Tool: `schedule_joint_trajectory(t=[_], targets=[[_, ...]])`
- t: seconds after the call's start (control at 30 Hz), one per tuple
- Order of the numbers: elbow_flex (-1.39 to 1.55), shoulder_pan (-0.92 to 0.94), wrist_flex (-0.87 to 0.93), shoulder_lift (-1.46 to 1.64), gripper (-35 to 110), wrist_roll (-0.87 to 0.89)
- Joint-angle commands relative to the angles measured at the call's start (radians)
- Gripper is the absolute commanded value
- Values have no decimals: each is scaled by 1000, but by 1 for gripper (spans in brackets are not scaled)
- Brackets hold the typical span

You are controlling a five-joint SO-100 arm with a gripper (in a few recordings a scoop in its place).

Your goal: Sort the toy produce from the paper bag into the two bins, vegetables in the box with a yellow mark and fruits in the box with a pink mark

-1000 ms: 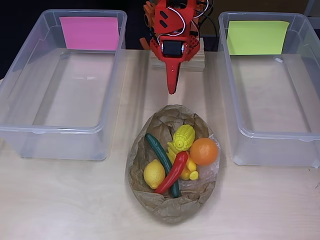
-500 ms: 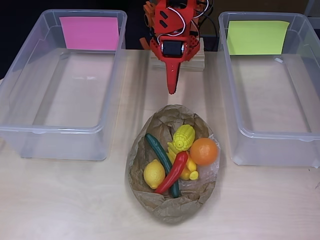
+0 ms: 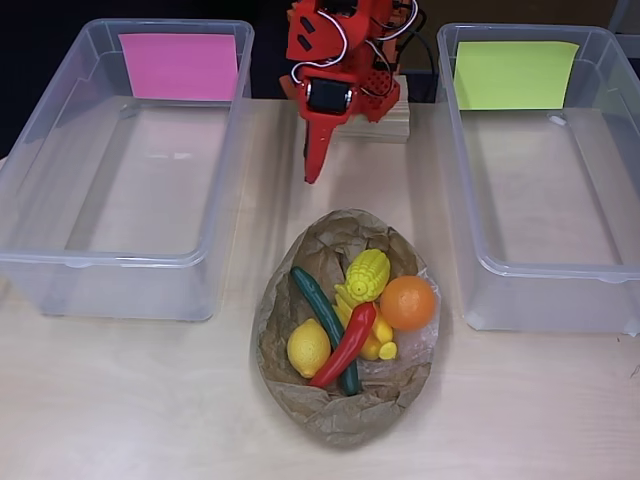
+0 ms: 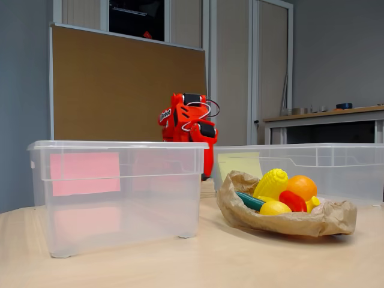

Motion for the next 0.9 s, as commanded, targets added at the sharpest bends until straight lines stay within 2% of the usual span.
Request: schedule_joint_trajectory(t=[0.0, 0.2, 0.47, 0.6, 0.67, 0.87], targets=[[-5, 206, 12, 15, 1, -25], [-6, 431, 43, 69, 0, -29], [-6, 453, 41, 71, 0, -14], [-5, 245, 20, 29, 0, -12], [-5, 132, 8, 15, 0, -106], [-150, -25, -84, 15, 0, -179]])
